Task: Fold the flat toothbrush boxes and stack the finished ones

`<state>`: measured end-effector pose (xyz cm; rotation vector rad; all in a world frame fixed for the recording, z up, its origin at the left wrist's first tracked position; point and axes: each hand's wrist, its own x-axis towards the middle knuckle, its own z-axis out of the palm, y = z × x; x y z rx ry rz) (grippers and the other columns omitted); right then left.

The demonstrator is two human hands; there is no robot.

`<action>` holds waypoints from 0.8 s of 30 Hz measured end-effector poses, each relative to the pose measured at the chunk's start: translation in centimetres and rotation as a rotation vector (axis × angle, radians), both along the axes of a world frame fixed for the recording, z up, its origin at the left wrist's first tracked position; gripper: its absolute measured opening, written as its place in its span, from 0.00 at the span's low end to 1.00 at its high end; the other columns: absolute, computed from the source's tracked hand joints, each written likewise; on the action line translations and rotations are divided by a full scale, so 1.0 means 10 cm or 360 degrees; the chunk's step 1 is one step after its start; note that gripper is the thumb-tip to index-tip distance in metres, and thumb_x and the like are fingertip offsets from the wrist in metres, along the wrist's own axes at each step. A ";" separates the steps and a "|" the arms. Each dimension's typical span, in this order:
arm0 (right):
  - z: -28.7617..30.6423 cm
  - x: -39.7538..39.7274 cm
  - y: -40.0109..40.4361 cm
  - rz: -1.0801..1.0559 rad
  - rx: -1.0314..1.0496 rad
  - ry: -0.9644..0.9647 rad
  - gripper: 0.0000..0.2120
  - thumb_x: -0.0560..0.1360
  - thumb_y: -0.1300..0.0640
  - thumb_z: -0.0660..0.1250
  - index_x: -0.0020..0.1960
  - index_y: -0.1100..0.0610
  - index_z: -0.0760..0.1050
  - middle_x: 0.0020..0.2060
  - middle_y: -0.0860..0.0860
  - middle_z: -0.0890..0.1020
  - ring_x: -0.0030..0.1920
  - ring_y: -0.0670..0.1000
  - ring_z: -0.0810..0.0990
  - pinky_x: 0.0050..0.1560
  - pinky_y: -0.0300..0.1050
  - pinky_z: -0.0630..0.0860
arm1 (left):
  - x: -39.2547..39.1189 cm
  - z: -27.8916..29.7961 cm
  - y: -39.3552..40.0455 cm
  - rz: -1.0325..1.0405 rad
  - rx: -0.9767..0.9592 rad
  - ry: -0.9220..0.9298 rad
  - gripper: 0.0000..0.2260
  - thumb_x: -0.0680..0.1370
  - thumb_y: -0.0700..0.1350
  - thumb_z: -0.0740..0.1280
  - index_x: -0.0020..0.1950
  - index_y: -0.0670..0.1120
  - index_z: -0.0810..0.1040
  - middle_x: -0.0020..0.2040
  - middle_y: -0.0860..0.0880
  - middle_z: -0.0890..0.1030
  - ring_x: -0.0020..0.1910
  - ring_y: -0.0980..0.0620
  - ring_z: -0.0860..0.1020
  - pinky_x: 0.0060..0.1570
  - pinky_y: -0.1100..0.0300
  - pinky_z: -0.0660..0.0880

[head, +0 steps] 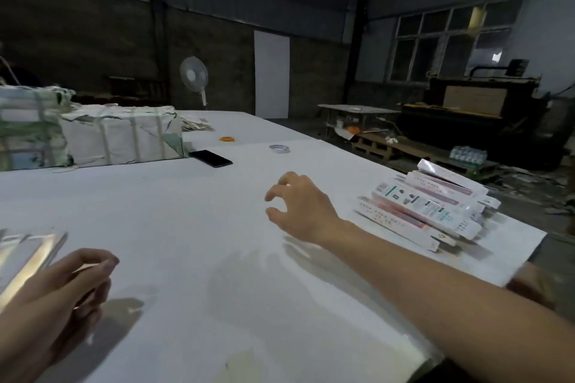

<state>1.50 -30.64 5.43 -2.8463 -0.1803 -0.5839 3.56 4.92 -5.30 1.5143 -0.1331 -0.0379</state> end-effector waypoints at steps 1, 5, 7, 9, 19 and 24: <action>-0.03 0.00 0.26 0.0113 0.0086 0.0022 0.12 0.77 0.46 0.65 0.60 0.45 0.78 0.62 0.45 0.72 0.63 0.49 0.69 0.54 0.46 0.68 | -0.10 0.10 -0.02 0.0014 -0.0025 -0.0018 0.13 0.79 0.49 0.69 0.60 0.44 0.77 0.36 0.45 0.73 0.29 0.52 0.70 0.34 0.59 0.69; -0.17 -0.01 1.19 0.0455 0.0486 0.0165 0.11 0.77 0.47 0.66 0.57 0.47 0.80 0.58 0.47 0.75 0.58 0.49 0.74 0.59 0.47 0.72 | -0.38 0.30 -0.16 0.0133 -0.0082 -0.0144 0.06 0.79 0.39 0.67 0.43 0.46 0.80 0.28 0.47 0.70 0.23 0.53 0.64 0.26 0.66 0.61; -0.23 -0.03 1.54 0.0546 0.0761 0.0256 0.09 0.77 0.48 0.67 0.55 0.48 0.81 0.54 0.46 0.78 0.52 0.47 0.76 0.57 0.46 0.73 | -0.43 0.36 -0.20 0.0228 0.0169 -0.0300 0.12 0.80 0.35 0.66 0.42 0.49 0.81 0.27 0.48 0.72 0.24 0.53 0.66 0.26 0.63 0.65; -0.34 -0.07 1.79 0.0599 0.1002 0.0299 0.08 0.77 0.50 0.67 0.53 0.48 0.82 0.49 0.45 0.81 0.46 0.45 0.77 0.53 0.45 0.75 | -0.50 0.42 -0.17 0.0375 0.0553 -0.0514 0.13 0.79 0.35 0.67 0.41 0.52 0.80 0.27 0.50 0.76 0.25 0.55 0.70 0.30 0.59 0.69; -0.61 -0.14 1.92 0.0758 0.1386 0.0233 0.13 0.75 0.63 0.67 0.41 0.46 0.81 0.35 0.44 0.80 0.35 0.39 0.77 0.37 0.28 0.70 | -0.50 0.71 0.43 0.1119 0.2433 -0.0644 0.20 0.76 0.51 0.67 0.68 0.54 0.72 0.67 0.47 0.73 0.71 0.38 0.65 0.66 0.40 0.62; -0.61 -0.15 1.93 0.0823 0.1430 0.0284 0.13 0.76 0.64 0.66 0.42 0.47 0.81 0.38 0.47 0.80 0.34 0.39 0.76 0.34 0.27 0.71 | -0.48 0.70 0.75 0.0926 0.2524 0.0116 0.26 0.81 0.54 0.57 0.77 0.57 0.51 0.70 0.41 0.67 0.67 0.30 0.68 0.69 0.36 0.63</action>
